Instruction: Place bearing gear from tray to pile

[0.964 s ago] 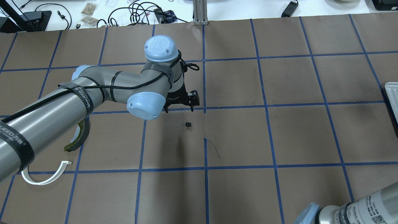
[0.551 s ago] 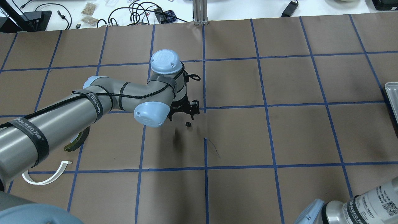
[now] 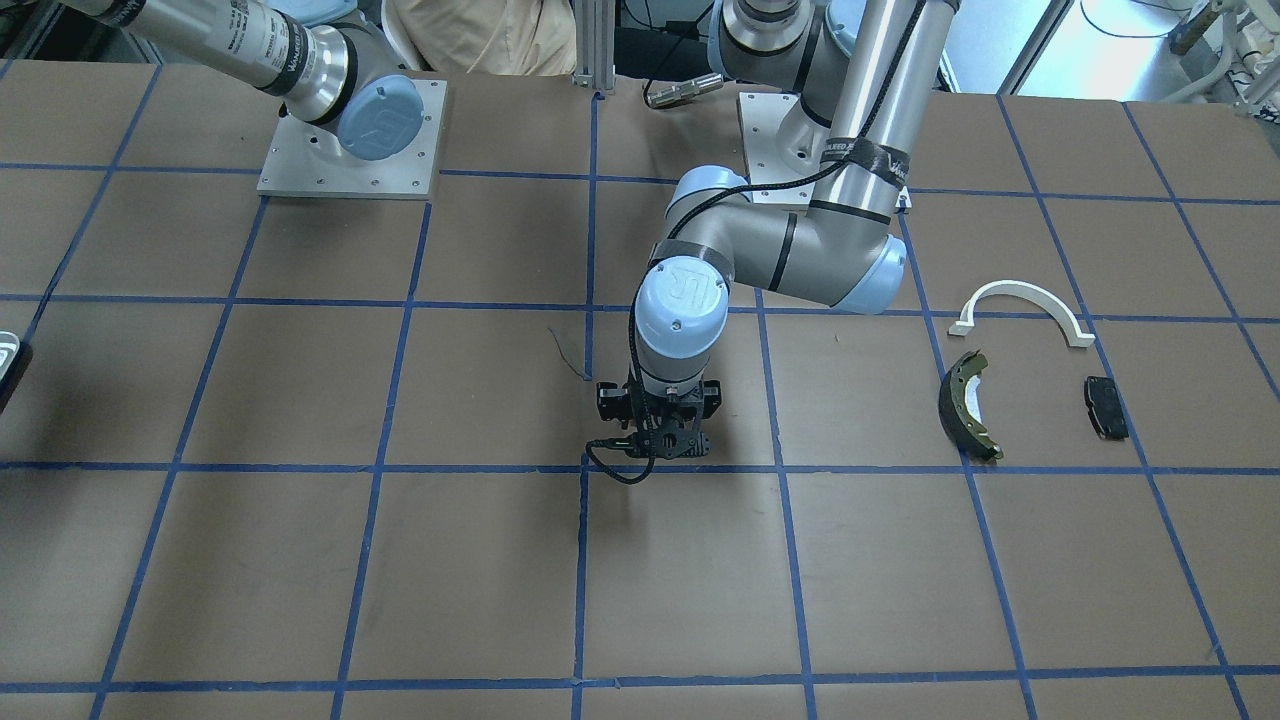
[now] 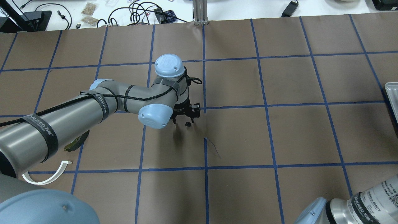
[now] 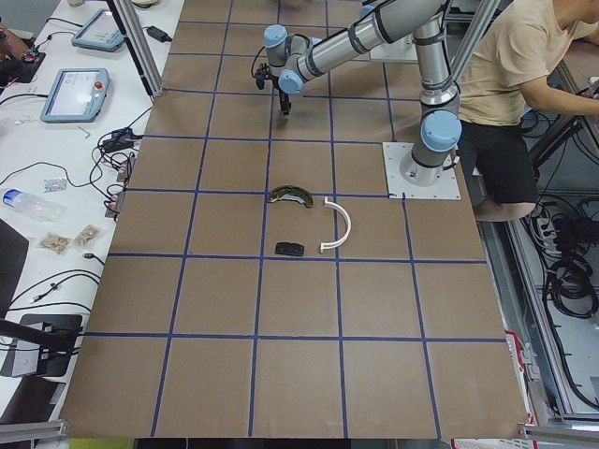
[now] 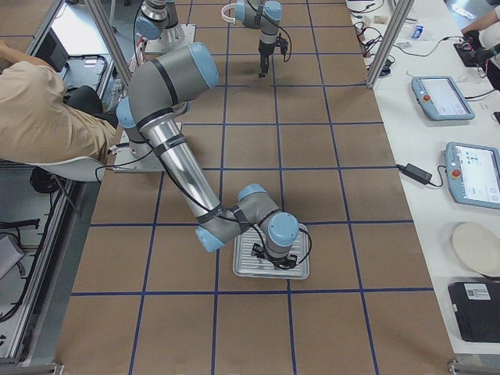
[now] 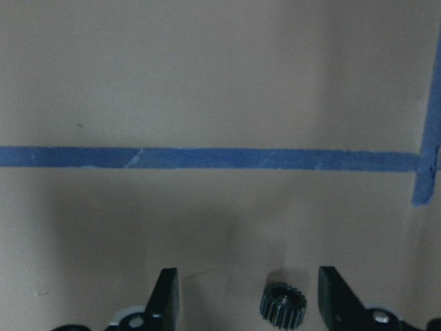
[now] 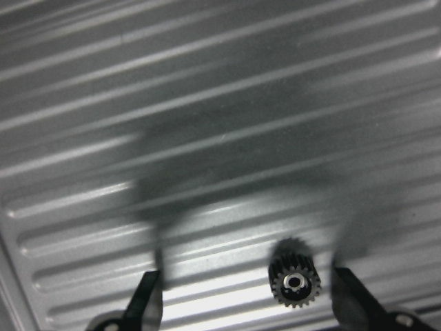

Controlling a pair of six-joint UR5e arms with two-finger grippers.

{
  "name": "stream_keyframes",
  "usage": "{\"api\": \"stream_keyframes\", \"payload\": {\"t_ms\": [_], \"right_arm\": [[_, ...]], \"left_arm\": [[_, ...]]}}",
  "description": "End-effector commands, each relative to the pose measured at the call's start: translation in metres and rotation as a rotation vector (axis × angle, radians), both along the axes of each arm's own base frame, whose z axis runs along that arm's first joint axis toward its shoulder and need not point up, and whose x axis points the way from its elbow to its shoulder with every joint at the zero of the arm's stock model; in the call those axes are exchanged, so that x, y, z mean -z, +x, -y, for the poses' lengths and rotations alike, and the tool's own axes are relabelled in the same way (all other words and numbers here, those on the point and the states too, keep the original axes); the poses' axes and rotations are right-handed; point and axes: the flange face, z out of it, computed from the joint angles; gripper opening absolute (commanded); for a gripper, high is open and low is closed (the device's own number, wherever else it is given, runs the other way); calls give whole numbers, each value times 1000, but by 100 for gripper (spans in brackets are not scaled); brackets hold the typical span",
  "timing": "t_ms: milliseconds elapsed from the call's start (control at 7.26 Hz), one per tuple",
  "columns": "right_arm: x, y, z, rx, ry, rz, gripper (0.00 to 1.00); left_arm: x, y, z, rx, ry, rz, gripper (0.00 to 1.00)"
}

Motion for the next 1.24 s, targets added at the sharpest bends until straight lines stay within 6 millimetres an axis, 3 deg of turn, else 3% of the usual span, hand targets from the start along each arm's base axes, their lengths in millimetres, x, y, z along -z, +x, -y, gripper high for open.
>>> {"api": "stream_keyframes", "payload": {"t_ms": [0, 138, 276, 413, 689, 964, 1102], "right_arm": [[1, -2, -2, 4, 13, 15, 76], [-1, -2, -2, 13, 23, 30, 66], [1, -1, -2, 16, 27, 37, 55], [-2, 0, -2, 19, 33, 46, 53], [-4, 1, 0, 50, 33, 42, 50], [-4, 2, 0, 94, 32, 41, 19], [-5, 3, 0, 97, 31, 42, 11]], "left_arm": [[3, -11, -6, 19, 3, 3, 73], [2, -11, -6, 19, 3, 3, 68], [3, -11, -6, 19, 5, 2, 39], [3, -11, -7, 21, 6, 2, 6], [-1, -11, -3, 18, -1, 0, 0], [-22, 1, 14, 7, -31, -4, 0], [-41, 29, 34, -6, -27, -4, 0]]}}
